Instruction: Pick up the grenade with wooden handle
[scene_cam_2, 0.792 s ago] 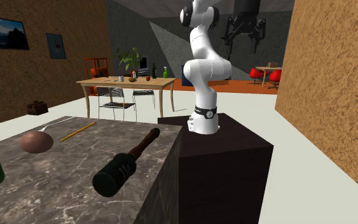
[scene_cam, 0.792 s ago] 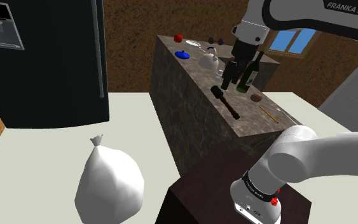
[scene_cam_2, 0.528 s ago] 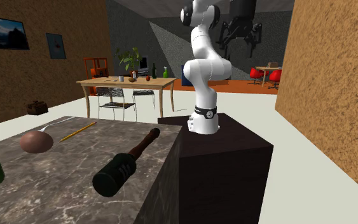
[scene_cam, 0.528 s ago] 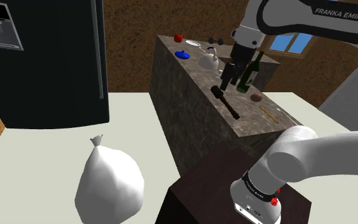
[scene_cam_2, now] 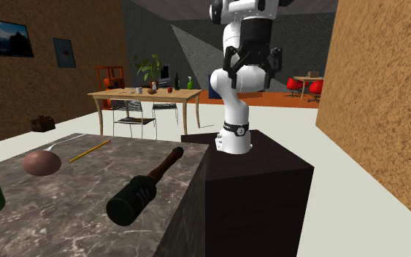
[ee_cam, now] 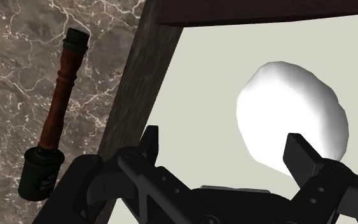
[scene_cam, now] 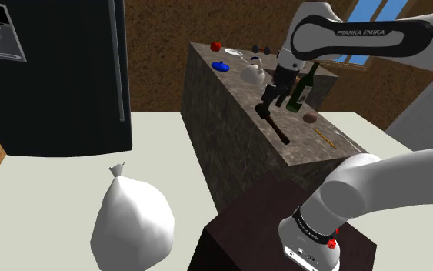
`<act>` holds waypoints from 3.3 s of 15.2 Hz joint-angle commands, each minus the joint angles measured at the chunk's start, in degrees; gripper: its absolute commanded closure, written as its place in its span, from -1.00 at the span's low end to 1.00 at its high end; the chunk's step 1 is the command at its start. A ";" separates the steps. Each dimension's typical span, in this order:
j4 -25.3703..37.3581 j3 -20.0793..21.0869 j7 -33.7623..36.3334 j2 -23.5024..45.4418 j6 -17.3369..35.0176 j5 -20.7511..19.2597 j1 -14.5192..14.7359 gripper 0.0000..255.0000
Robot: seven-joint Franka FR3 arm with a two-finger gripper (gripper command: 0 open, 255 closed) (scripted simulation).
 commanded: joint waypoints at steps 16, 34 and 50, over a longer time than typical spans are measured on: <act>8.40 -12.28 -4.33 28.46 22.22 -1.14 -7.54 -1.00; 13.94 -15.29 -9.49 45.19 33.32 5.97 -11.14 1.00; 15.72 -15.75 -8.14 40.83 27.49 3.71 -10.64 1.00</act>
